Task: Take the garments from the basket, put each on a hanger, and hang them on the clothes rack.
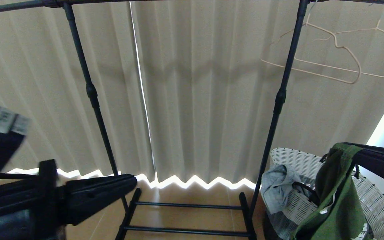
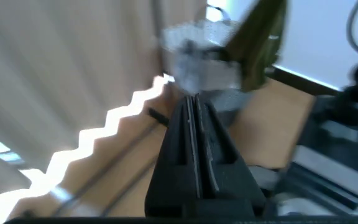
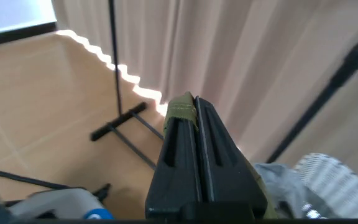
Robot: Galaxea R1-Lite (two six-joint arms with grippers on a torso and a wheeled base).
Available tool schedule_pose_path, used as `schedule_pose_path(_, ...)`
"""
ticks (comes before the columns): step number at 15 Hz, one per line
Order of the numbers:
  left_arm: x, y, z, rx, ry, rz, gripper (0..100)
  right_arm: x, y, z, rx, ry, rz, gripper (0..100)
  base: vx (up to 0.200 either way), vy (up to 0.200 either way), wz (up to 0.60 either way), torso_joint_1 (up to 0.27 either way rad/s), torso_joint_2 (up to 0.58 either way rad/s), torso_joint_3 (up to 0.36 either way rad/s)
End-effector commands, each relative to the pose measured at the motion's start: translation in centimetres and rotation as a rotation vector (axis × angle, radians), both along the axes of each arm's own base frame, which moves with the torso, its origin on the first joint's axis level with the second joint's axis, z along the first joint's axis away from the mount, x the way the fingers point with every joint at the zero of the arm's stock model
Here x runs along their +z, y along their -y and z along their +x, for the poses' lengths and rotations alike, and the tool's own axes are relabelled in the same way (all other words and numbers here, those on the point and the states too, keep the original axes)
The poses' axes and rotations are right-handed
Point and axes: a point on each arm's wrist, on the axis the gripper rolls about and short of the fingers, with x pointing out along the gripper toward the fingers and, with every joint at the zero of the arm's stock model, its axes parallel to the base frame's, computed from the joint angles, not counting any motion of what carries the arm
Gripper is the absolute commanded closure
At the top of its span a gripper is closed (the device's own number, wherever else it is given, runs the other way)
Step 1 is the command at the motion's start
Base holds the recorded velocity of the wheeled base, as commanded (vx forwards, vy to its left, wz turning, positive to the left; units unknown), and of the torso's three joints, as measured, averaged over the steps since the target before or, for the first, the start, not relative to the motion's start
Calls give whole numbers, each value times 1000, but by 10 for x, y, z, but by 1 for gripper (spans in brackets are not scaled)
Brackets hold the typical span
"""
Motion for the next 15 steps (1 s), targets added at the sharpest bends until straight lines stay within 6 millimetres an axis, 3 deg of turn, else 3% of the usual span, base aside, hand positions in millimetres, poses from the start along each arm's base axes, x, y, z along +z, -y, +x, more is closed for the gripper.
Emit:
schedule_pose_path(1, -35, 68, 13, -82, -98, 97, 100, 3, -6, 1, 32, -11, 15, 100, 0, 0, 0, 0, 0, 0)
schedule_pose_path(3, -44, 90, 10, -112, -101, 125, 100, 9, -9, 3, 48, 0, 25, 100, 0, 0, 0, 0, 0, 0)
schedule_pose_path(5, -50, 127, 16, -152, -141, 136, 100, 22, -11, 1, 67, 39, 47, 100, 0, 0, 0, 0, 0, 0)
schedule_pose_path(6, -50, 127, 16, -152, -141, 136, 100, 22, -11, 1, 67, 39, 47, 100, 0, 0, 0, 0, 0, 0)
schedule_pose_path(7, -58, 149, 21, -154, -175, 116, 100, 24, -11, 0, 72, 48, 52, 100, 0, 0, 0, 0, 0, 0)
schedule_pose_path(9, -66, 161, 21, -154, -164, 111, 100, 25, -11, -1, 70, 51, 54, 100, 0, 0, 0, 0, 0, 0)
schedule_pose_path(10, -68, 166, 22, -157, -159, 105, 0, 25, -11, -1, 70, 51, 56, 100, 0, 0, 0, 0, 0, 0)
schedule_pose_path(15, -72, 189, 27, -168, -157, 73, 0, 26, -11, -1, 75, 55, 60, 100, 0, 0, 0, 0, 0, 0)
